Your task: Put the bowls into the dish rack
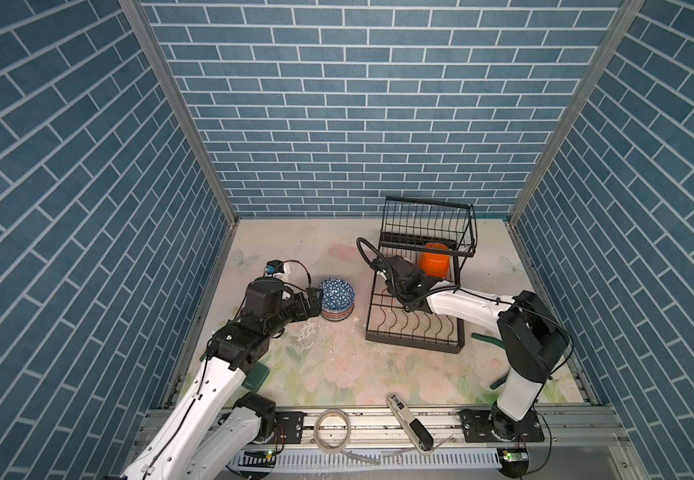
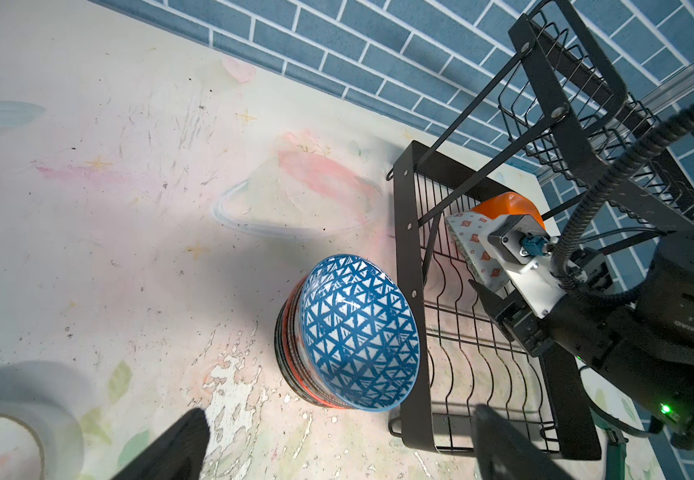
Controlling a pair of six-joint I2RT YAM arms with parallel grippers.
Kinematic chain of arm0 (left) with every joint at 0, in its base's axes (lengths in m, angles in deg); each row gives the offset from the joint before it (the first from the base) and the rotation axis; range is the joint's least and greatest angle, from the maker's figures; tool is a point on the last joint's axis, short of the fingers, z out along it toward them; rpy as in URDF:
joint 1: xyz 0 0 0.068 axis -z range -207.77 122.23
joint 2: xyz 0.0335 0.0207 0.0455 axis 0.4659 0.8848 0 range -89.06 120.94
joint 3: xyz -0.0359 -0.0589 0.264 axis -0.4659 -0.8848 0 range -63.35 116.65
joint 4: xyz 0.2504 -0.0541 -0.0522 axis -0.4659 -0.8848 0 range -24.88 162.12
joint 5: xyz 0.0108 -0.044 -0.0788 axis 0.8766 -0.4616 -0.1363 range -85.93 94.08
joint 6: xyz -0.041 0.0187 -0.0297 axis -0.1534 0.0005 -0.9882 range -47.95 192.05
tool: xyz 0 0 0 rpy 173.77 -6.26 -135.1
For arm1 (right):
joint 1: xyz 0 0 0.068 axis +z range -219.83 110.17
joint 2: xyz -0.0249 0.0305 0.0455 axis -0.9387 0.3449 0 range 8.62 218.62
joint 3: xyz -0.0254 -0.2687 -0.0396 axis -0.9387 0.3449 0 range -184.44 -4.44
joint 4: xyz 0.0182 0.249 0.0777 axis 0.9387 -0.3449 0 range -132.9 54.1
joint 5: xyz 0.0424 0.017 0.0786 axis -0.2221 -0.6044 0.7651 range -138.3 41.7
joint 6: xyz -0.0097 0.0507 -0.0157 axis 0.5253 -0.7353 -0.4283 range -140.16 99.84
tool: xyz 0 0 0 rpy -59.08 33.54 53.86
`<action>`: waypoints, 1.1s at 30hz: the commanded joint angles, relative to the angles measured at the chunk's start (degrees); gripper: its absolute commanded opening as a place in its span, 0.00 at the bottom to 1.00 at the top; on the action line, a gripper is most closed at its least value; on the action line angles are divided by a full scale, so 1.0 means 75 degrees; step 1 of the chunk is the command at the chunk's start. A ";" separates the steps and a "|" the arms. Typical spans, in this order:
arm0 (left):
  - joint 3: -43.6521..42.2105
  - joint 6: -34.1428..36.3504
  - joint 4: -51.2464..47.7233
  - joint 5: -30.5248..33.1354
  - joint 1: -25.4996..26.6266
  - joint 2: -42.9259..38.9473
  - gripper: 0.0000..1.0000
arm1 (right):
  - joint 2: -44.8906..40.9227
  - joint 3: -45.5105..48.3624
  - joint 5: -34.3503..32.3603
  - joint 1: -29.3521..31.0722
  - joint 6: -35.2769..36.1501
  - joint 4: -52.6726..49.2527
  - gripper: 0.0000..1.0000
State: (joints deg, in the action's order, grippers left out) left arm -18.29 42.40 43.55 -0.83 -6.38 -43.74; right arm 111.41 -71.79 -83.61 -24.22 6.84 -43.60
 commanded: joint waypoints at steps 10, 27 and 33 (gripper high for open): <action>-0.0235 0.0064 -0.0116 0.0127 -0.0082 -0.0242 1.00 | 0.0898 -0.0551 -0.0805 -0.0329 0.2294 0.2182 0.45; -0.0497 -0.0182 -0.0069 0.0071 -0.0086 -0.0378 1.00 | 0.1941 -0.0817 -0.1160 -0.0733 0.3463 0.3554 0.45; -0.0523 -0.0248 -0.0068 0.0033 -0.0089 -0.0416 1.00 | 0.2185 -0.0854 -0.1245 -0.0828 0.3727 0.3802 0.45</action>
State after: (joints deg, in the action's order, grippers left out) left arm -21.29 40.96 43.26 -0.46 -6.54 -46.12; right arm 126.60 -75.84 -88.92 -28.75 32.02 -18.86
